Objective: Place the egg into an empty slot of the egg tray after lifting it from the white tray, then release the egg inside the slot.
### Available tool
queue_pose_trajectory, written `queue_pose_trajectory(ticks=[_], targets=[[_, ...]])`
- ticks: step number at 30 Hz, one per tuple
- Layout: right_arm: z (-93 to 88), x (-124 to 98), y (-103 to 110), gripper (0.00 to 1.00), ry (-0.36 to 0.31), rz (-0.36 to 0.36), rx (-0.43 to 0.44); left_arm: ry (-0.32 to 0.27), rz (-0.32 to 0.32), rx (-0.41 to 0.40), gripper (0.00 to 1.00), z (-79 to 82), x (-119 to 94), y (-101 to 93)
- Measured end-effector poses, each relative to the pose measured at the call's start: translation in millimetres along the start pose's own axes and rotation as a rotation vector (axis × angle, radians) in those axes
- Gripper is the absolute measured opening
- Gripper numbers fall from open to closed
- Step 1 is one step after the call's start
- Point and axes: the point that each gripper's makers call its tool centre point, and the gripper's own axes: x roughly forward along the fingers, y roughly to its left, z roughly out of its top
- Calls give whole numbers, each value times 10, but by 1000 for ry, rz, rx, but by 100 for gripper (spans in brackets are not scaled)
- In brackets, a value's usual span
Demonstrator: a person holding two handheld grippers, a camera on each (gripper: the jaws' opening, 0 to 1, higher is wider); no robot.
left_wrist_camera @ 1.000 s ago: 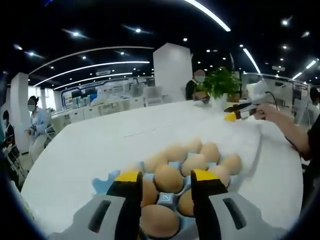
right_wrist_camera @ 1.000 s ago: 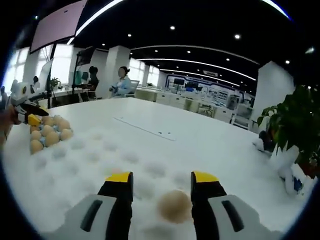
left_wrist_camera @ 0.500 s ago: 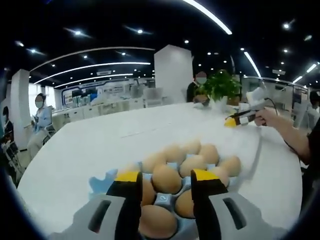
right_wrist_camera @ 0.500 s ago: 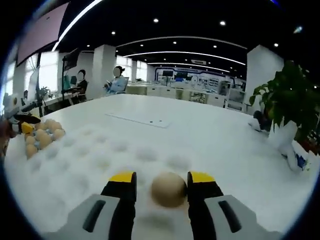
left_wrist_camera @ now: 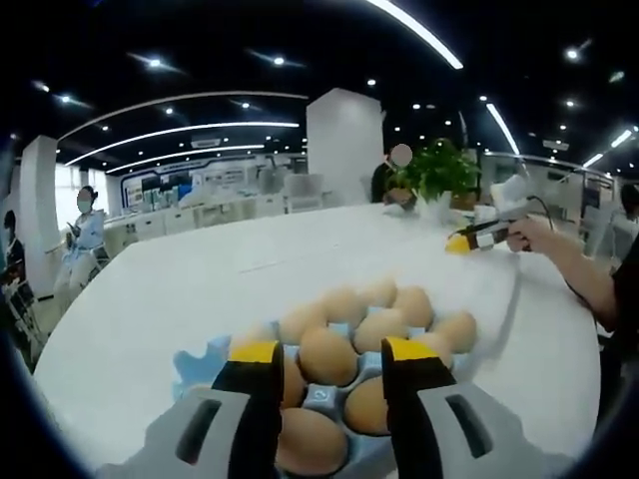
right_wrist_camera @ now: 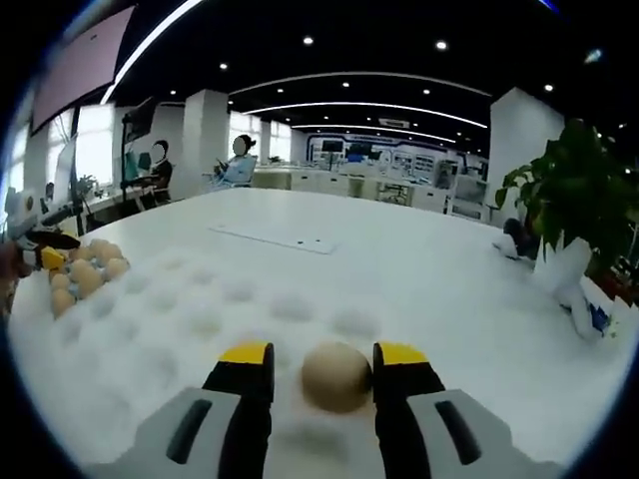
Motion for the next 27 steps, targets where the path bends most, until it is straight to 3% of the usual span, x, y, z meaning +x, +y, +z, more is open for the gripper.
queue_pose_trajectory(ticks=[27], targets=[[15,-62,-64,28,1,-29,-25,19,-30,8,42,-8,55,-68]])
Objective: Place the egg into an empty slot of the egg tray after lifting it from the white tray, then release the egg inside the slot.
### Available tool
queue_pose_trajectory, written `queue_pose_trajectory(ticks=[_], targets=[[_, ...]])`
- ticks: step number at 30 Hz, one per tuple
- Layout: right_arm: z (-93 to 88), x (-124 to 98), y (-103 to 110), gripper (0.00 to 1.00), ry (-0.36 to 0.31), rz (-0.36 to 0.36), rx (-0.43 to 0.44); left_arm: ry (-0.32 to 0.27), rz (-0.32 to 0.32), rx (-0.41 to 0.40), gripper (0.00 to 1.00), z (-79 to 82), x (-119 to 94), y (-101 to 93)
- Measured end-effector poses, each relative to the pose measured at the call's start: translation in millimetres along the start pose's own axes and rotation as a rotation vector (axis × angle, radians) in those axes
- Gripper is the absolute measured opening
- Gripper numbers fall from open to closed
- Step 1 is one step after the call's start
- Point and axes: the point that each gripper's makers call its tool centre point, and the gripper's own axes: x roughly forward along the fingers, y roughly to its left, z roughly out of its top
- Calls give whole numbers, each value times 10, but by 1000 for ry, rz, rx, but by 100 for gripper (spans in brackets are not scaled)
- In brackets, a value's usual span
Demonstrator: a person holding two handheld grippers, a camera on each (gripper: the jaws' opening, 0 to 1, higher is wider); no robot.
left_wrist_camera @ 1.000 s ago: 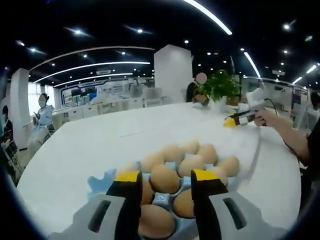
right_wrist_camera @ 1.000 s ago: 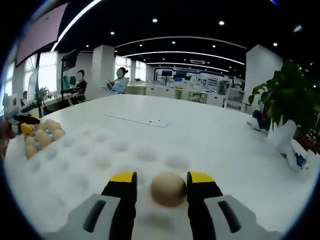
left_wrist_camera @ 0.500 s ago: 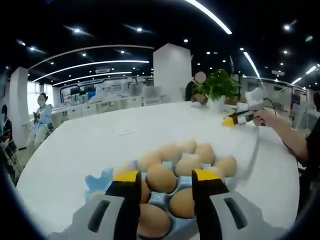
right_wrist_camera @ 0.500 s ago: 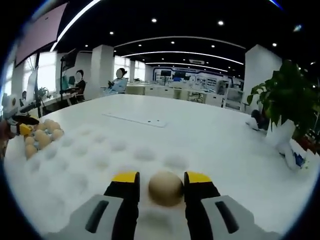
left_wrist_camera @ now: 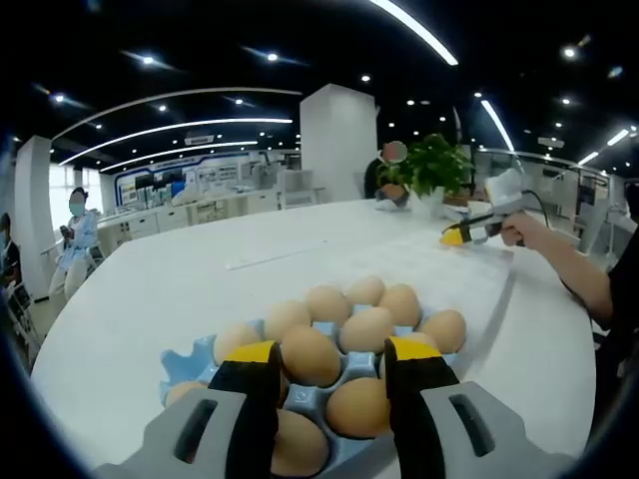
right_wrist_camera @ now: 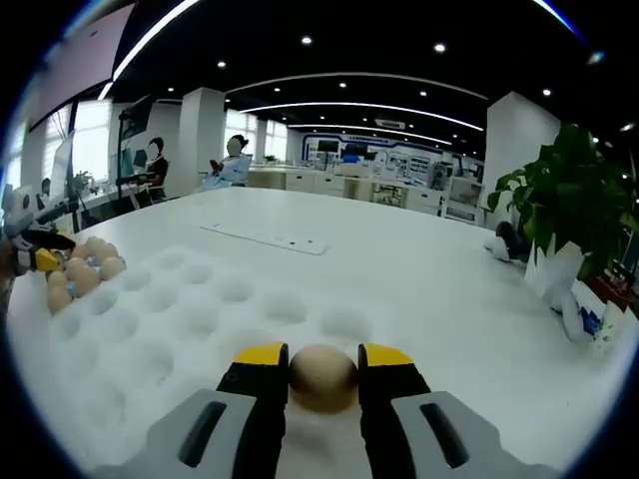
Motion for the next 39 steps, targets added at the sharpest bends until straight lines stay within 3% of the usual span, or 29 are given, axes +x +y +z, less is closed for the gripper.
queue_pose_trajectory(ticks=[5,14,21,29,34,39], targets=[[30,-15,11,28,-10,0,11,-6,-3,1,43,28,11,10],[327,-141,139,27,-134,63,96,-27,-29,10,42,119,66,-65],[416,-191,278,27,-157,101,96,-20,-63,55,43,154,170,-238],[534,-254,540,27,-187,173,98,-67,-115,100,43,277,250,-514],[596,-290,731,27,-204,233,122,-44,-123,141,43,265,327,-631],[610,-312,859,26,-206,261,116,-59,-129,148,43,307,359,-708]])
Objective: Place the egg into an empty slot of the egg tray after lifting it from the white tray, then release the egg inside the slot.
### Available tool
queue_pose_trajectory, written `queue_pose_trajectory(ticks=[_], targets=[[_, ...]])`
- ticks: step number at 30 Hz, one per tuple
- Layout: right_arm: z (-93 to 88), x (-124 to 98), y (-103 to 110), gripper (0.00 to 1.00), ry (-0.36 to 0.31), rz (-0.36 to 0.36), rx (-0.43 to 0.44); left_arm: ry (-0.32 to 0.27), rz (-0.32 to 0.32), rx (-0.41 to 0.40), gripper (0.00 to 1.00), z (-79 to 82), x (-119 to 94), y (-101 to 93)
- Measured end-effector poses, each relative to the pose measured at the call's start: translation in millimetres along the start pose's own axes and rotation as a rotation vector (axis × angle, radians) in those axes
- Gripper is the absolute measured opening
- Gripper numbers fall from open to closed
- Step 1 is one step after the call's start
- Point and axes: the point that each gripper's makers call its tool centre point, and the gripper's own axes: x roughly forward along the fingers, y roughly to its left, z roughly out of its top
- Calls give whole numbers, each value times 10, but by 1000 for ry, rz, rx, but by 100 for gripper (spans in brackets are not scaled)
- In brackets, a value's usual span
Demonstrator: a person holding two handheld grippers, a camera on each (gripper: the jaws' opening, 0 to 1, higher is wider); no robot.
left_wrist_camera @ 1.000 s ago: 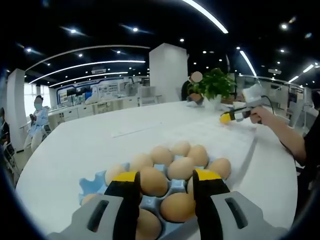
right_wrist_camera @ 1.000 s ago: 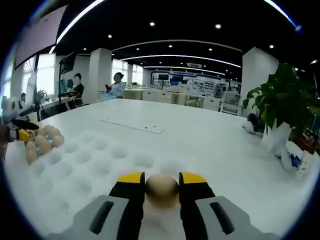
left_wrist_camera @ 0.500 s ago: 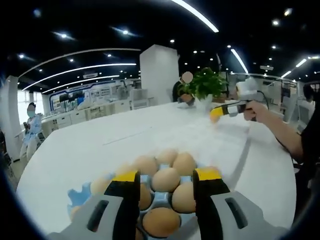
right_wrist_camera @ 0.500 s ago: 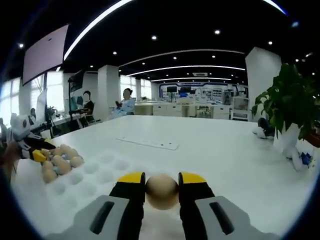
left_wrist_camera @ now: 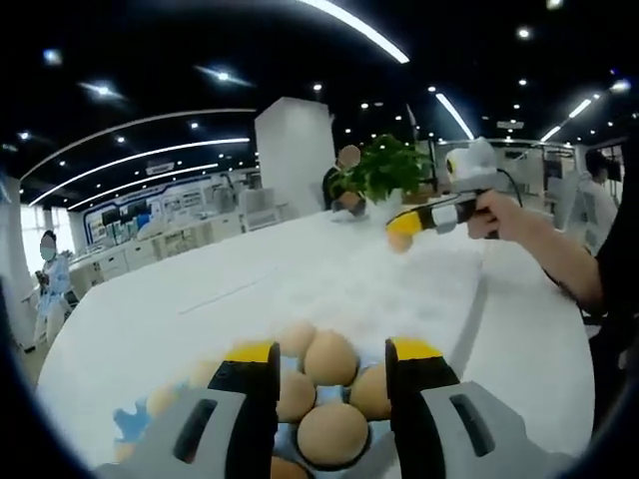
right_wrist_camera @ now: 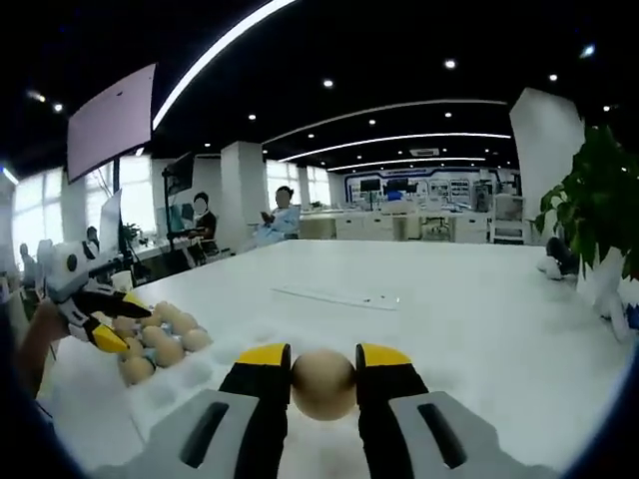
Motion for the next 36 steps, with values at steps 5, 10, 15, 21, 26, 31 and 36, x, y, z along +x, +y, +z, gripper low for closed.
queue_pose_trajectory(ticks=[5,10,15,21,26,31,36], targets=[[6,24,172,26,-4,45,11,-20,-6,18,42,55,66,-89],[-8,69,415,26,-5,108,30,-42,-32,30,42,103,181,-271],[-26,132,548,26,10,162,31,-58,-61,25,42,141,303,-434],[-82,172,808,26,26,230,41,-75,-94,24,41,175,456,-600],[-99,171,930,26,29,277,61,-85,-89,2,40,195,525,-619],[-127,175,1037,26,38,308,68,-91,-90,-10,40,210,561,-632],[-153,206,1146,26,53,350,66,-82,-97,-22,39,178,601,-678]])
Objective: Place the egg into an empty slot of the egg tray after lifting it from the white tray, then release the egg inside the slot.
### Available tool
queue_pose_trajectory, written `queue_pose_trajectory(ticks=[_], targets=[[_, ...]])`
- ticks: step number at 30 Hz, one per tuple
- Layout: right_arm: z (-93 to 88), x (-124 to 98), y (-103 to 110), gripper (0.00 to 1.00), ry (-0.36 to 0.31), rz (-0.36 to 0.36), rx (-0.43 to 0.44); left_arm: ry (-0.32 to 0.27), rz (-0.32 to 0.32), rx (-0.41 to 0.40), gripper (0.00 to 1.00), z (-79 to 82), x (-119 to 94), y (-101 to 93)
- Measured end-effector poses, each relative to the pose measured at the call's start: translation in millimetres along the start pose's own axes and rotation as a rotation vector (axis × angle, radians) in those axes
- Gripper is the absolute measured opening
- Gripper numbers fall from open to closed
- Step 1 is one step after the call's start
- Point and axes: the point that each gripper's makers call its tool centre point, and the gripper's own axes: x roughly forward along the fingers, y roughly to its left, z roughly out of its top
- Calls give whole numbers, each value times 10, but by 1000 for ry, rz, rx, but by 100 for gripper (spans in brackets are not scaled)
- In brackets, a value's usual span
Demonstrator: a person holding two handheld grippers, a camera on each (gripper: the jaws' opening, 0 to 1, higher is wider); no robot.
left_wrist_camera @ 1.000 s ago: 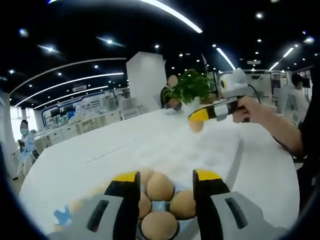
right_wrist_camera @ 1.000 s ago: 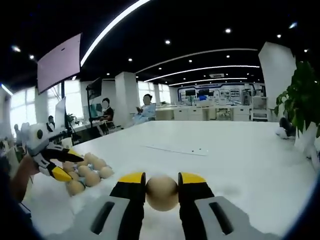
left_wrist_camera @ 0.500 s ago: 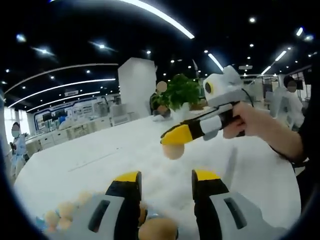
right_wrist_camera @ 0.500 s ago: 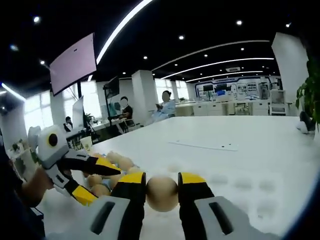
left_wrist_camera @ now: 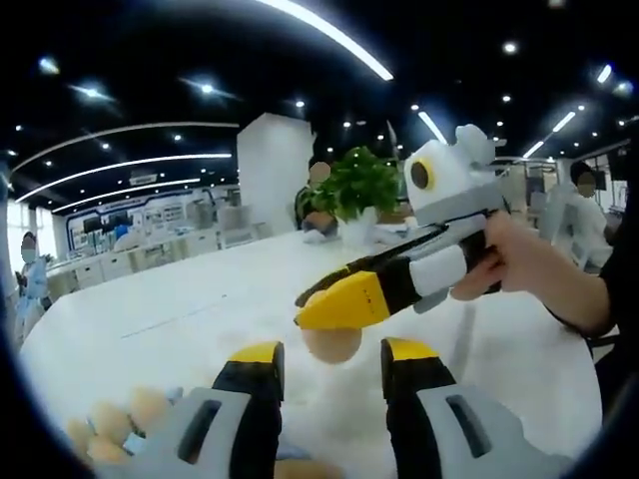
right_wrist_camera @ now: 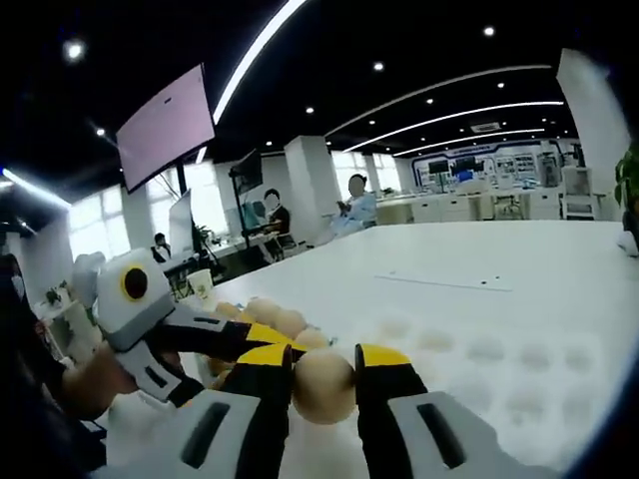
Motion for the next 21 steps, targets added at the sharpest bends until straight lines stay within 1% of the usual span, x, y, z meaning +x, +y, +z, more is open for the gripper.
queue_pose_trajectory(ticks=[3,5,7,10,12,16,19,21], targets=[[-26,33,57,26,9,18,3,4,-5,-4,38,-14,10,-5],[-43,52,102,26,17,35,5,10,-13,-3,35,-34,15,-7],[-57,76,152,26,22,54,10,7,-13,-6,32,-37,14,1],[-77,110,178,26,30,58,-5,14,-1,-13,29,-60,3,48],[-77,121,180,26,31,59,-14,13,-8,-31,28,-74,-9,61],[-79,138,185,26,34,67,-13,16,-9,-25,28,-84,-23,58],[-69,162,179,26,23,73,-5,17,-7,-26,28,-83,-37,77],[-53,180,174,26,13,70,3,13,-9,-41,28,-81,-51,100]])
